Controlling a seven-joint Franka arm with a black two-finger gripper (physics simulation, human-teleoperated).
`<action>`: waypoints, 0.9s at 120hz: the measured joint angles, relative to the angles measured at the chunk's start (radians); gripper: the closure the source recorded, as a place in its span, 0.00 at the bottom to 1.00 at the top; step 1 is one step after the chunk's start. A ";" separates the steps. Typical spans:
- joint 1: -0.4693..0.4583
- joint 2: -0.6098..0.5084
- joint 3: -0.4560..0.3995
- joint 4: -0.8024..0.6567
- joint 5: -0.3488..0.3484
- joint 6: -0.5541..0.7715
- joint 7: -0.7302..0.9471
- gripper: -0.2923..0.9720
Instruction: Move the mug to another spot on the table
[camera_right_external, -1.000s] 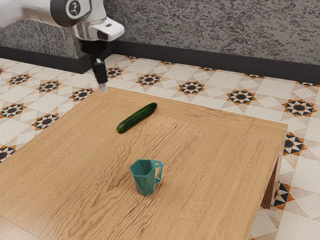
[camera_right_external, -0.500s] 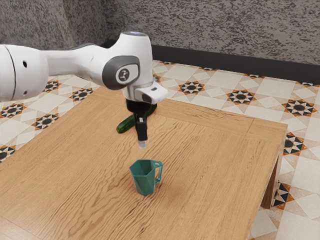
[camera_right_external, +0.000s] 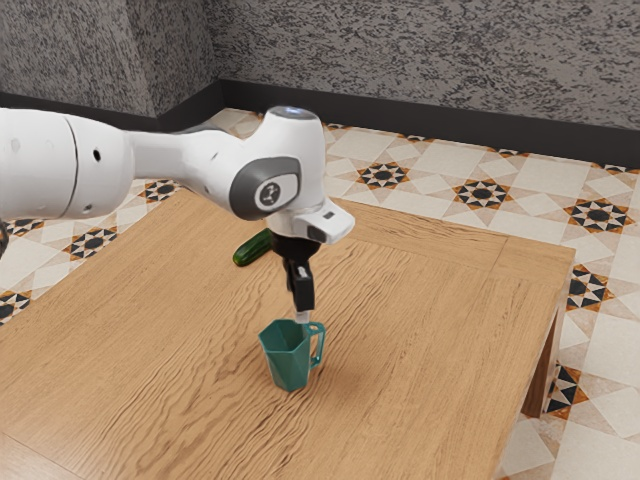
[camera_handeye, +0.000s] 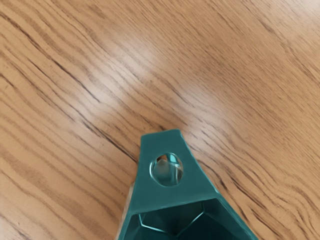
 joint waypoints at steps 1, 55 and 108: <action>0.000 0.003 0.000 0.000 0.004 0.002 -0.002 0.23; -0.030 0.141 0.004 0.011 0.038 0.154 -0.066 0.23; -0.044 0.206 0.023 0.010 0.033 0.217 -0.102 0.25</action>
